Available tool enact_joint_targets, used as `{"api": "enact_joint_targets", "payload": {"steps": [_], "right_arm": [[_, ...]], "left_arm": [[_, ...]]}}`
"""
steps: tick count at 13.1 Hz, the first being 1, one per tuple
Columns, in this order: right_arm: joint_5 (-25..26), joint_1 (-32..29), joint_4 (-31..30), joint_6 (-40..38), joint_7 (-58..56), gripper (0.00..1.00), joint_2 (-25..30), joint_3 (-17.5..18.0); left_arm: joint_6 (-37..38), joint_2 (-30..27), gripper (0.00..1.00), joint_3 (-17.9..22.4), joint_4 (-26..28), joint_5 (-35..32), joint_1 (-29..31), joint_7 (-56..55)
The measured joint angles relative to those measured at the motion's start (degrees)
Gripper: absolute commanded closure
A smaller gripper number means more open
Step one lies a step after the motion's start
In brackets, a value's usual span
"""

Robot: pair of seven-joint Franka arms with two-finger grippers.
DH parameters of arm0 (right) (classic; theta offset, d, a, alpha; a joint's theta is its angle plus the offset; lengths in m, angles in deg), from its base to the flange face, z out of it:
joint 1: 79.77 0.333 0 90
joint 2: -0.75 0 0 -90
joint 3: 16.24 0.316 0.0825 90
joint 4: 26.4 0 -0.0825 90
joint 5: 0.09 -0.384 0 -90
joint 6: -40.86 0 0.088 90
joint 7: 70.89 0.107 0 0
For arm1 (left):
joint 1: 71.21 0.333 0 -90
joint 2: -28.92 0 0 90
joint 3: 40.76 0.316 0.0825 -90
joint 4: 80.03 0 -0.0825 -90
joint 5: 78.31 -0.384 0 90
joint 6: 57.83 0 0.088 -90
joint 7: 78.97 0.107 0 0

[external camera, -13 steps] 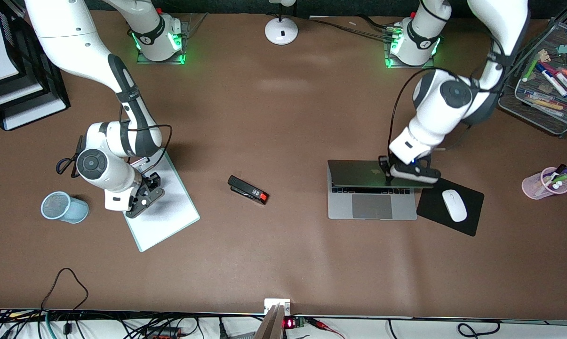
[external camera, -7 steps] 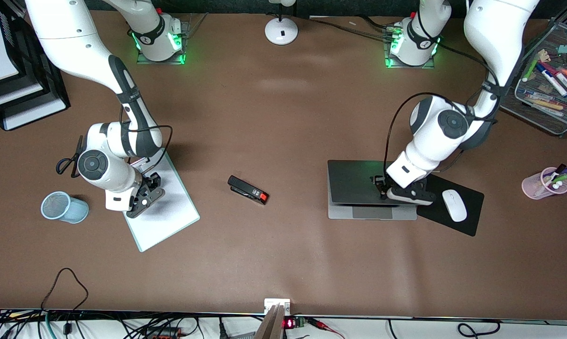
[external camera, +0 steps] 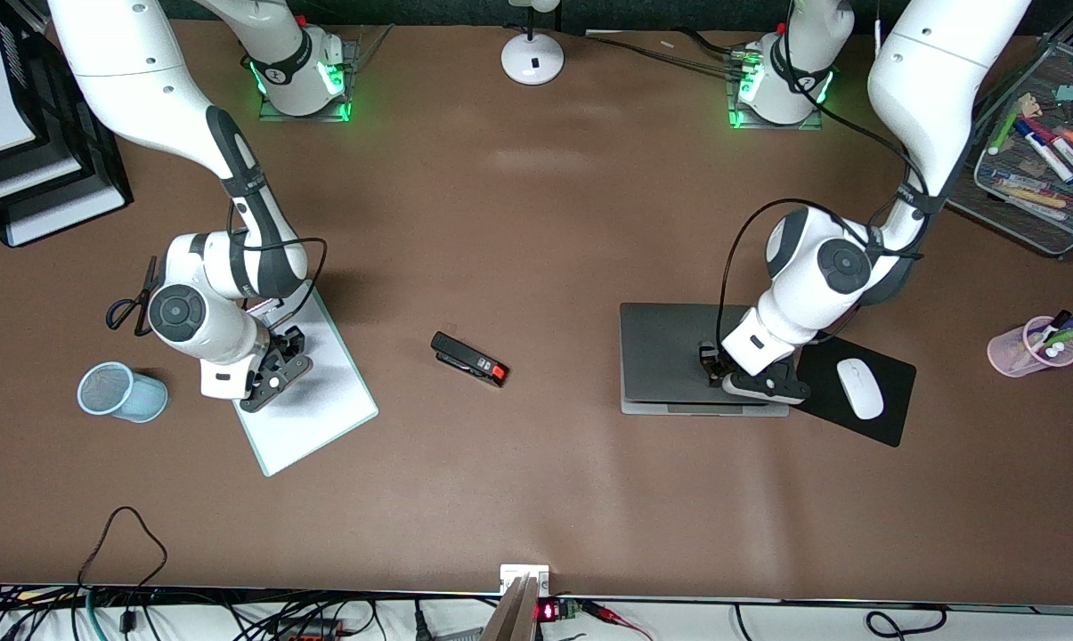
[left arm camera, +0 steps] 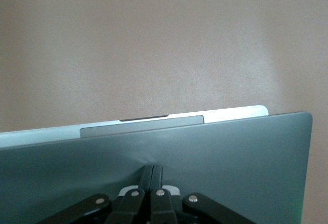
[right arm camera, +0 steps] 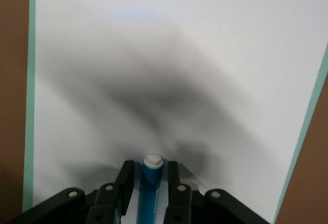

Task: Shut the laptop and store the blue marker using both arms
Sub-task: 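Press the laptop lid down shut with the left gripper, then lift the marker with the right gripper while the left gripper withdraws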

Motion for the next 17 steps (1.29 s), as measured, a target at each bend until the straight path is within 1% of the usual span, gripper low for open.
{"api": "enact_joint_targets", "payload": {"steps": [4,6,10,12,14,16,17], "right_arm": [[-0.01,-0.18,0.00,0.00,0.00,0.72,-0.07,-0.01],[-0.01,-0.23,0.00,0.00,0.00,0.75,-0.15,-0.01],[-0.02,-0.24,0.00,0.00,0.00,0.85,-0.19,-0.01],[-0.04,-0.24,0.01,0.00,0.02,0.89,-0.19,-0.01],[-0.04,-0.24,0.23,0.00,0.02,0.90,-0.19,-0.01],[-0.04,-0.18,1.54,-0.56,0.02,0.90,-0.13,0.01],[-0.04,-0.13,3.21,-2.67,0.02,0.90,0.00,0.01]], "left_arm": [[0.00,3.22,1.00,0.00,-0.70,-3.24,-0.08,-0.01],[-0.02,4.18,1.00,0.00,-1.06,-4.64,-0.08,-0.01],[-0.02,4.74,1.00,0.08,-1.33,-5.33,-0.03,-0.01],[-0.02,4.74,1.00,0.09,-1.42,-5.37,0.12,-0.01],[0.34,4.58,1.00,0.09,-1.83,-5.39,0.23,-0.01],[3.87,3.35,1.00,0.03,-2.98,-5.48,0.27,0.01],[6.69,1.95,1.00,-0.01,-3.53,-5.51,0.28,0.02]]}}
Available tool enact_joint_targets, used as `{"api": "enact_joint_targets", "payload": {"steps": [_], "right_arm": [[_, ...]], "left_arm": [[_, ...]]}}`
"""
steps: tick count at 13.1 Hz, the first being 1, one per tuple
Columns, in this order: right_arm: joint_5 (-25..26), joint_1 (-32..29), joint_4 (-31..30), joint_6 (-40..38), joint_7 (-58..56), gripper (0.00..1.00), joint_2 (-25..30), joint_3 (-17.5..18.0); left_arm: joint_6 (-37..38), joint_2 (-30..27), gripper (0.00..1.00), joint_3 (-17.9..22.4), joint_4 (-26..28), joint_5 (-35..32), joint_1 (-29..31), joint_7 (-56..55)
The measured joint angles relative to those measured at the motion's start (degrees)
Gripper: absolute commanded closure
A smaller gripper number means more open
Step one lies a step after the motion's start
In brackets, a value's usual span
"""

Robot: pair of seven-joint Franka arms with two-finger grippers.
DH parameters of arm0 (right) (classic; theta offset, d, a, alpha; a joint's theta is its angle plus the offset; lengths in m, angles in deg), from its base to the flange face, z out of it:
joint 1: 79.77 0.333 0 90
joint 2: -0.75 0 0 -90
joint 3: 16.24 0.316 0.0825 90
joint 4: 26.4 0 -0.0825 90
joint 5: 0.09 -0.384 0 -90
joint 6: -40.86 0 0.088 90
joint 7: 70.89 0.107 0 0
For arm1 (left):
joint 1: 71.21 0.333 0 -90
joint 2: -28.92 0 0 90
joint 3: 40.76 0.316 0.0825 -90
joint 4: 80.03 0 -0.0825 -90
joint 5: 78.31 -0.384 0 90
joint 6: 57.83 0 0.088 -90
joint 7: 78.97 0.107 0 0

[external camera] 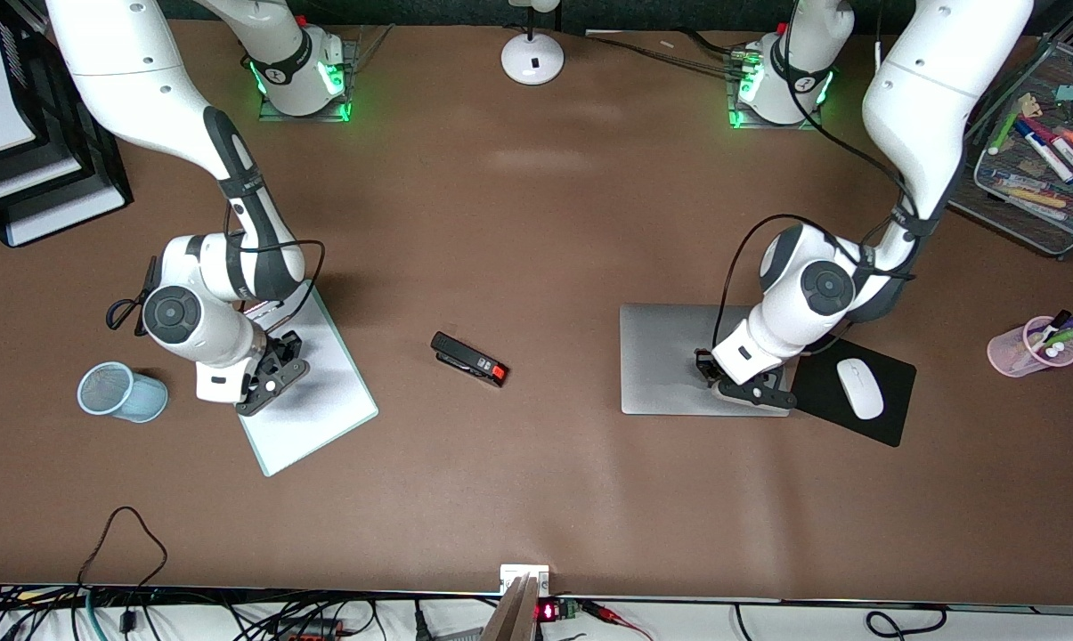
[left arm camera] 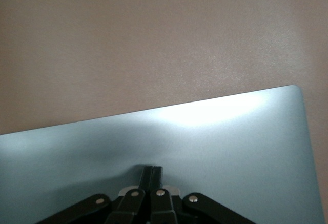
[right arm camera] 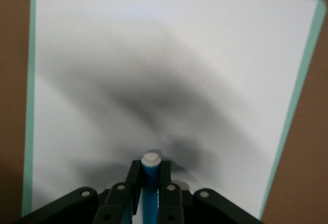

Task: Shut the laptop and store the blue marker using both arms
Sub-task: 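Lift the marker with the right gripper while the left gripper withdraws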

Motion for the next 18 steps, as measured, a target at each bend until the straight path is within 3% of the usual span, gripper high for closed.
{"api": "enact_joint_targets", "payload": {"steps": [4,6,7,8,10,12,18], "right_arm": [[0.00,-0.03,10.11,-12.81,-0.06,0.91,1.69,0.00],[0.00,-0.05,11.83,-14.16,-1.94,0.91,3.81,-0.06],[0.00,-0.11,12.02,-14.29,-3.99,0.91,5.02,-0.17],[0.00,-0.29,12.08,-14.38,-5.91,0.91,6.20,-0.35],[0.00,-1.57,12.13,-14.62,-9.75,0.91,8.61,-0.46],[-1.37,-3.55,12.14,-15.27,-13.64,0.91,11.04,-0.53],[-14.57,-12.97,12.75,-15.75,-33.54,0.91,13.93,-0.88]], "left_arm": [[17.42,-8.33,0.96,-0.46,-3.12,-0.01,0.02,0.00],[29.35,-11.68,0.85,-0.81,-7.08,-0.01,-0.01,-0.01],[34.88,-12.77,0.67,-0.91,-9.37,-0.01,-0.01,-0.02],[39.89,-13.48,0.38,-1.08,-11.74,-0.01,-0.01,-0.02],[48.45,-14.21,0.00,-1.54,-16.44,-0.01,0.01,-0.02],[53.74,-14.53,0.00,-1.71,-20.07,-0.01,0.02,0.00],[61.24,-18.63,0.00,-1.23,-24.96,0.76,1.54,2.52]]}}
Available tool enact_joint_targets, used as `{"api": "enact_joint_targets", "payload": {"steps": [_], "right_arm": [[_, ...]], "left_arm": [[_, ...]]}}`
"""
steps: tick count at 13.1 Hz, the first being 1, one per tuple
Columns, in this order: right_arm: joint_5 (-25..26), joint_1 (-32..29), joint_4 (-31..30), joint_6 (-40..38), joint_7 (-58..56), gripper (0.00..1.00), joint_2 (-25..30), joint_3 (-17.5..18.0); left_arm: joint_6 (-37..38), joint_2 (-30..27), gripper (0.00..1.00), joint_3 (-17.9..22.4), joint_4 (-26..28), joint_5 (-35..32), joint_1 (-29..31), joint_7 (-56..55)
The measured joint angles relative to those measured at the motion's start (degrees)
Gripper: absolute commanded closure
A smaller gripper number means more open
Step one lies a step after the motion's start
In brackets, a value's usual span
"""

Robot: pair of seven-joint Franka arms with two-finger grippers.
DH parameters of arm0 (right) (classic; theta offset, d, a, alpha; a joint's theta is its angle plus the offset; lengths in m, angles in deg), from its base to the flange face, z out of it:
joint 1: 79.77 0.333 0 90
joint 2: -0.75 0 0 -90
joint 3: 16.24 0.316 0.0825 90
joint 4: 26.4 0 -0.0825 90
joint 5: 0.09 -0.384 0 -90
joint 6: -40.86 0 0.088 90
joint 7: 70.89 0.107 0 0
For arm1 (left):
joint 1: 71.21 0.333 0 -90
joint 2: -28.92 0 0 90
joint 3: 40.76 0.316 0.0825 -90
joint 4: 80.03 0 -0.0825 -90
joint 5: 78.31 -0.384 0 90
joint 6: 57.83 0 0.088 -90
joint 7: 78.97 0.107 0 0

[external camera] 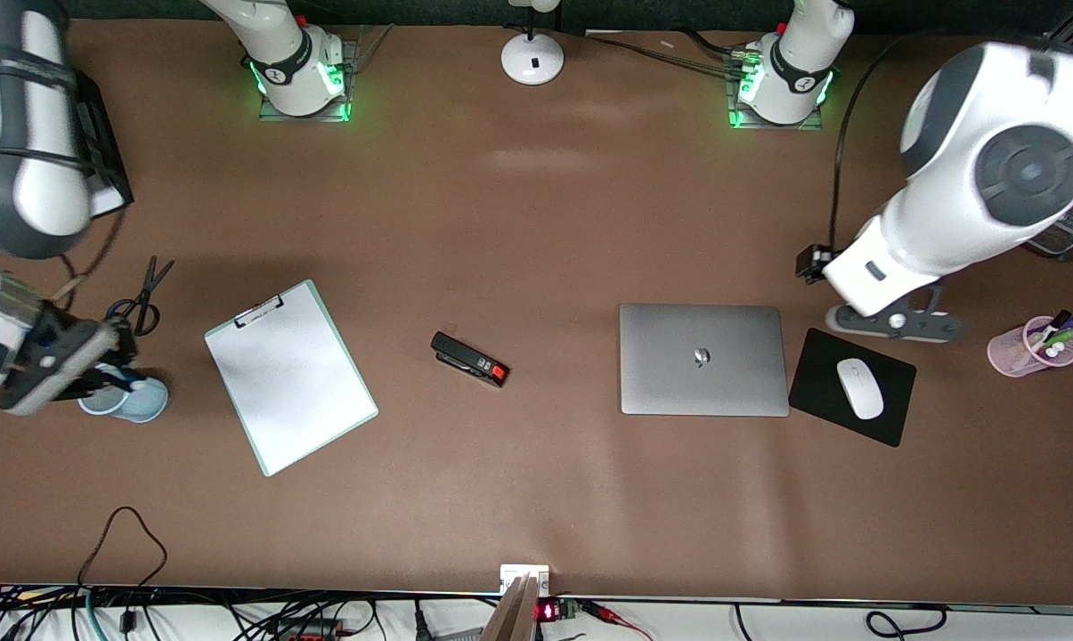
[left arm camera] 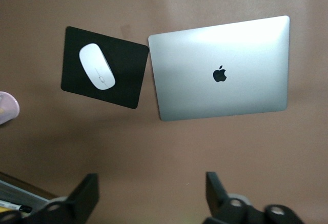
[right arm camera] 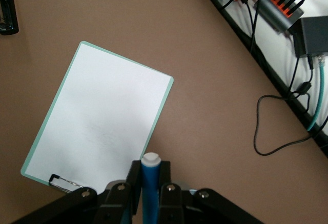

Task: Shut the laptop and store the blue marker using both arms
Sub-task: 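Lift the marker with the right gripper while the left gripper withdraws, then carry the blue marker with the right gripper above the light blue cup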

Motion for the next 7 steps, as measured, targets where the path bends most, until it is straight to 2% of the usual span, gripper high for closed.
{"api": "enact_joint_targets", "payload": {"steps": [2,4,6,7], "right_arm": [[-4.88,-2.11,0.11,-1.08,-8.27,0.92,0.02,-0.01],[-8.61,-4.34,0.15,-2.13,-15.59,0.94,0.05,-0.05],[-10.56,-7.13,0.80,-6.77,-20.75,0.94,0.34,-0.12],[-12.65,-8.96,1.69,-9.59,-24.46,0.95,0.55,-0.15]], "left_arm": [[0.68,-2.77,0.00,2.54,0.47,3.67,0.03,2.45],[0.79,-7.16,0.00,7.99,3.53,6.09,0.13,8.28],[-1.09,-13.78,0.00,12.05,10.04,6.45,0.32,11.16],[-5.15,-17.65,0.00,13.54,14.43,6.65,0.34,11.42]]}}
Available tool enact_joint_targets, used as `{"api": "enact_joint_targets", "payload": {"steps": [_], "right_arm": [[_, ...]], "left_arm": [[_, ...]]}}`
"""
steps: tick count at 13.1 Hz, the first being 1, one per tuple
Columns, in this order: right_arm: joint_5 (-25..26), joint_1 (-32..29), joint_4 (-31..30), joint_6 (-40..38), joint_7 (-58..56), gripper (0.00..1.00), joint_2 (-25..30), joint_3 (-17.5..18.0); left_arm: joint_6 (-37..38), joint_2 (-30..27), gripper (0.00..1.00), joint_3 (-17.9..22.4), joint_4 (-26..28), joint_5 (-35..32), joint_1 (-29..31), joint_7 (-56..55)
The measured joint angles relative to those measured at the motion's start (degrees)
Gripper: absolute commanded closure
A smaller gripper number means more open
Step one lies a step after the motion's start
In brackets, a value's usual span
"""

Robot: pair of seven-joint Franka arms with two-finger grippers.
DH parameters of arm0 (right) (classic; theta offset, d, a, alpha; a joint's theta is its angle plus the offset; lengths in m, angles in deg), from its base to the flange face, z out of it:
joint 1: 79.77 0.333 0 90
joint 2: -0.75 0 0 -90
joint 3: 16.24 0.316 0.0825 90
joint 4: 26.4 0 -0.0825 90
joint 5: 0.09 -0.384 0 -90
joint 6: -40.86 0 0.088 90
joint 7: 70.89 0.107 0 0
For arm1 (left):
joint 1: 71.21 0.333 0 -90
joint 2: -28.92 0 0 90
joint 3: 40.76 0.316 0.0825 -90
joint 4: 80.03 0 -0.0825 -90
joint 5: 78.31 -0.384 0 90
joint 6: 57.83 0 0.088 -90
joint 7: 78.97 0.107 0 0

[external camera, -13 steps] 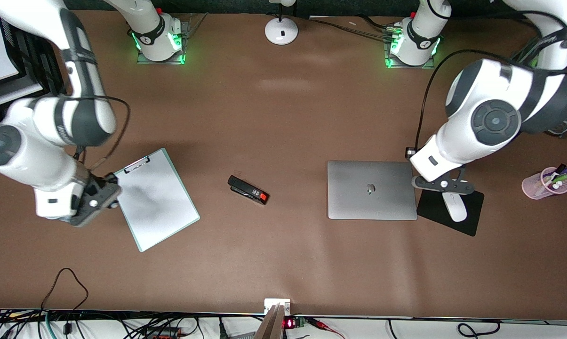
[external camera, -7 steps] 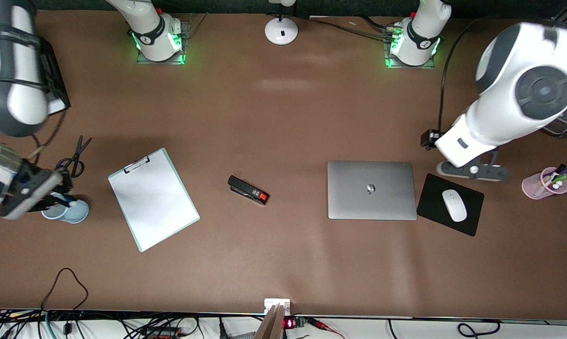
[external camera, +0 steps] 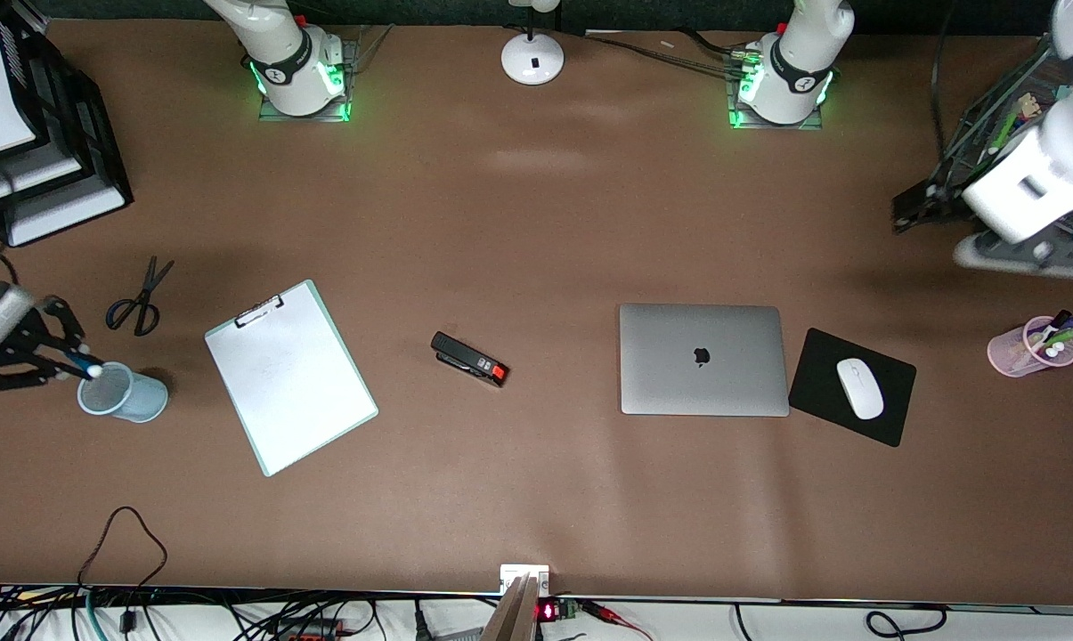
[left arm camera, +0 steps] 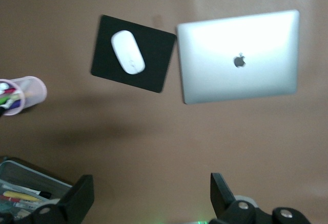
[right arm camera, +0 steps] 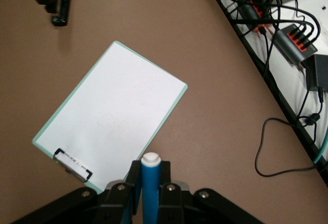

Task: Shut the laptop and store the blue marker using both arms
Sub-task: 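Carry the blue marker with the right gripper above the light blue cup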

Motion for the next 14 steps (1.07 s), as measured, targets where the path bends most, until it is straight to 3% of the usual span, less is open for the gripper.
{"api": "enact_joint_targets", "payload": {"steps": [2,4,7,10,14], "right_arm": [[-5.69,-4.22,1.65,-4.31,-8.18,0.96,0.28,-0.05],[-10.02,-7.63,1.84,-6.64,-16.68,0.96,0.18,-0.05],[-16.14,-10.45,1.76,-11.29,-26.17,0.96,-1.18,-0.03],[-22.79,-12.49,1.55,-12.49,-35.14,0.96,-4.82,0.00],[-26.91,-14.53,1.58,-12.52,-46.67,0.96,-9.98,0.01]], "left_arm": [[-8.95,-6.36,0.00,1.47,9.30,0.55,-0.09,0.90],[-10.61,-8.07,0.00,1.51,13.50,0.62,-1.02,0.97],[-11.05,-6.83,0.00,2.80,12.82,0.62,-2.59,0.99],[-9.51,-3.88,0.00,4.31,8.48,0.62,-5.06,0.99],[-9.08,0.01,0.00,5.61,4.17,0.62,-5.96,1.00]]}}
